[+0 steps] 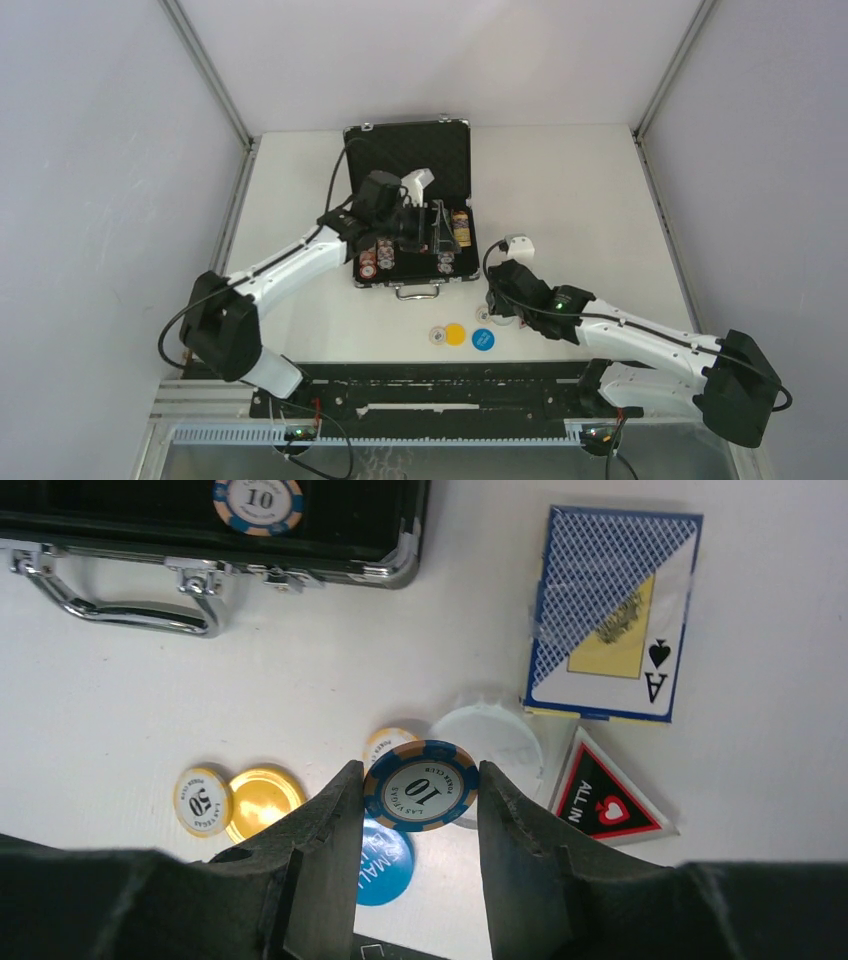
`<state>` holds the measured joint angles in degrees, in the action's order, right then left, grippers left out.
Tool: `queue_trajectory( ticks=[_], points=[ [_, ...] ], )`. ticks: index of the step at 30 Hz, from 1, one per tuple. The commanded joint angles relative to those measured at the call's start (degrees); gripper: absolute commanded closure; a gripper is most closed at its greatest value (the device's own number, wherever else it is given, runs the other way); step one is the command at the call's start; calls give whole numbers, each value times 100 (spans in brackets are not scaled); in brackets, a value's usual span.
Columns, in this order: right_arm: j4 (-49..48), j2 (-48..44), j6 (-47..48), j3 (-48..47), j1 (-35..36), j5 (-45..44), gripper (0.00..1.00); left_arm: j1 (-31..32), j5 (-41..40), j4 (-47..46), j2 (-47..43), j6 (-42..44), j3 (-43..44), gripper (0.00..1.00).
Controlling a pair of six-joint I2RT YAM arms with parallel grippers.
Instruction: Pack up texas hold em set
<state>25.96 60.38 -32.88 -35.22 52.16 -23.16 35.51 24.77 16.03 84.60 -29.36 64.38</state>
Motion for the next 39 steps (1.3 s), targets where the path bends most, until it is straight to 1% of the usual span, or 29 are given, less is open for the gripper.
queue_trajectory(
  ticks=[1, 6, 9, 11, 15, 19, 25, 35, 37, 39],
  points=[
    [-575, 61, 519, -360, 129, -4, 60, 15, 1371, 113, 367, -391, 361, 19],
    [-558, 326, 842, -666, 339, -204, 60, 56, 1606, 246, 598, -446, 479, 20],
    [-587, 454, 1010, -780, 414, -244, 59, 110, 1778, 361, 750, -303, 599, 20],
    [-701, 510, 1117, -814, 433, -180, 59, 116, 1938, 518, 928, -200, 717, 20],
    [-922, 568, 1313, -858, 452, 27, 59, 115, 2265, 483, 1225, -154, 833, 21],
    [-960, 567, 1453, -942, 488, 68, 59, 114, 2430, 471, 1300, -85, 849, 22],
    [-1001, 605, 1619, -1006, 500, 59, 59, 138, 2488, 469, 1507, 16, 792, 28],
    [-1093, 649, 1635, -1030, 531, 152, 59, 226, 2565, 558, 1811, 143, 971, 34],
    [-1090, 658, 1644, -1055, 532, 169, 59, 258, 2599, 566, 1859, 157, 1016, 39],
    [-1094, 660, 1645, -1055, 534, 196, 59, 295, 2602, 617, 1896, 205, 1070, 41]
  ],
)
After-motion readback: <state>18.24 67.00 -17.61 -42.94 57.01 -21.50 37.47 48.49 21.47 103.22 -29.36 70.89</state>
